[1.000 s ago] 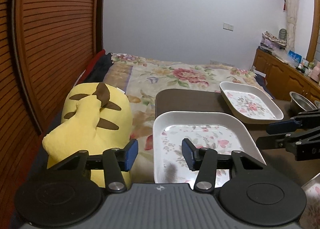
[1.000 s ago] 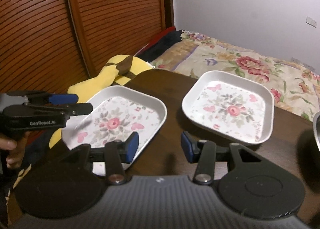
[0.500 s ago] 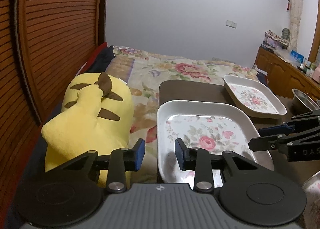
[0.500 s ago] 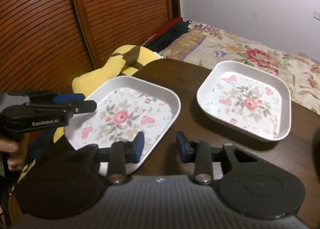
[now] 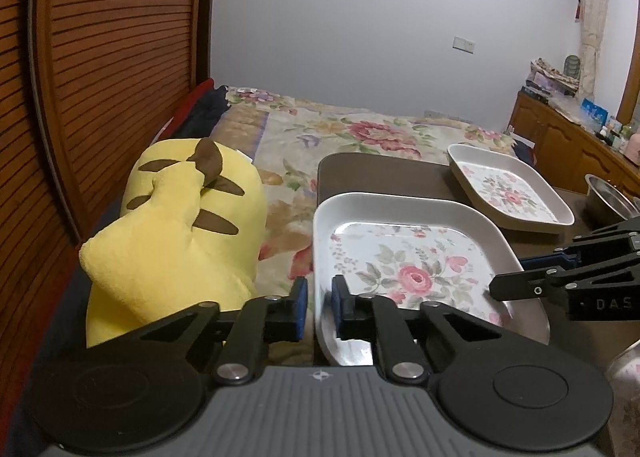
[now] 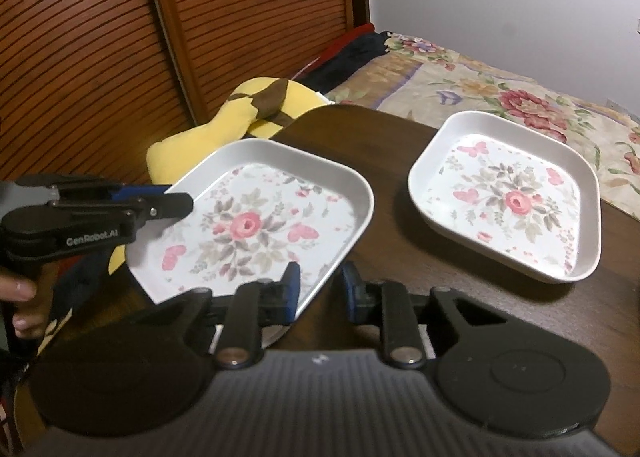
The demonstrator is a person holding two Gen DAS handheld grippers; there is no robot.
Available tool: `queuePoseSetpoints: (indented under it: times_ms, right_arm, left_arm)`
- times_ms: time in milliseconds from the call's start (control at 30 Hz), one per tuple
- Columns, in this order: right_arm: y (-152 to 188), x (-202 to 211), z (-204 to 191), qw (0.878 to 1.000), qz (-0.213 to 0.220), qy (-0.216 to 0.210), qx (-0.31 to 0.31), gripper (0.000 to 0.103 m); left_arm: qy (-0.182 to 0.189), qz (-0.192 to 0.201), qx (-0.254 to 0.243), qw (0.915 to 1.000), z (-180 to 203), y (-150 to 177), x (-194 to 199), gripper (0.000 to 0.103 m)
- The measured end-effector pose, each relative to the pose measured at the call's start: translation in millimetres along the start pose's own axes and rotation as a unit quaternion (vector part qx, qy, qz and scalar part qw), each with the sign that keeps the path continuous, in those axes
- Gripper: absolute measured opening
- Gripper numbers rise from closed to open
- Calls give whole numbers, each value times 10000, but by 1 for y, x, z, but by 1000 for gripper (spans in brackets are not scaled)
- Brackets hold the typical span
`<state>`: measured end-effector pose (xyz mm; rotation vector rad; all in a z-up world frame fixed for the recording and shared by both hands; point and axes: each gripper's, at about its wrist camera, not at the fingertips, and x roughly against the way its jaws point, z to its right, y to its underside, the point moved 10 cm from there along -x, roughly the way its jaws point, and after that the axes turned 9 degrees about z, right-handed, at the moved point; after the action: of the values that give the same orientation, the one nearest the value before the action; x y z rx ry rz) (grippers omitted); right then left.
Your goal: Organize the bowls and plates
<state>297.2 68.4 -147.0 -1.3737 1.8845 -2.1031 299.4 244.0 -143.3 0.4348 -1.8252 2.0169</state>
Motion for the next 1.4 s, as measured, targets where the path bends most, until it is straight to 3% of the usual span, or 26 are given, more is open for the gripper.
queuePoseSetpoints:
  times_ms: [533, 1400]
  right_arm:
    - [-3, 14, 6, 9999, 54, 7, -87, 19]
    - [0, 119, 37, 9964, 775, 275, -189, 19]
  left_arm:
    - [58, 54, 33, 10000, 17, -11, 18, 10]
    - [312, 535, -388, 9973, 103, -33, 89, 10]
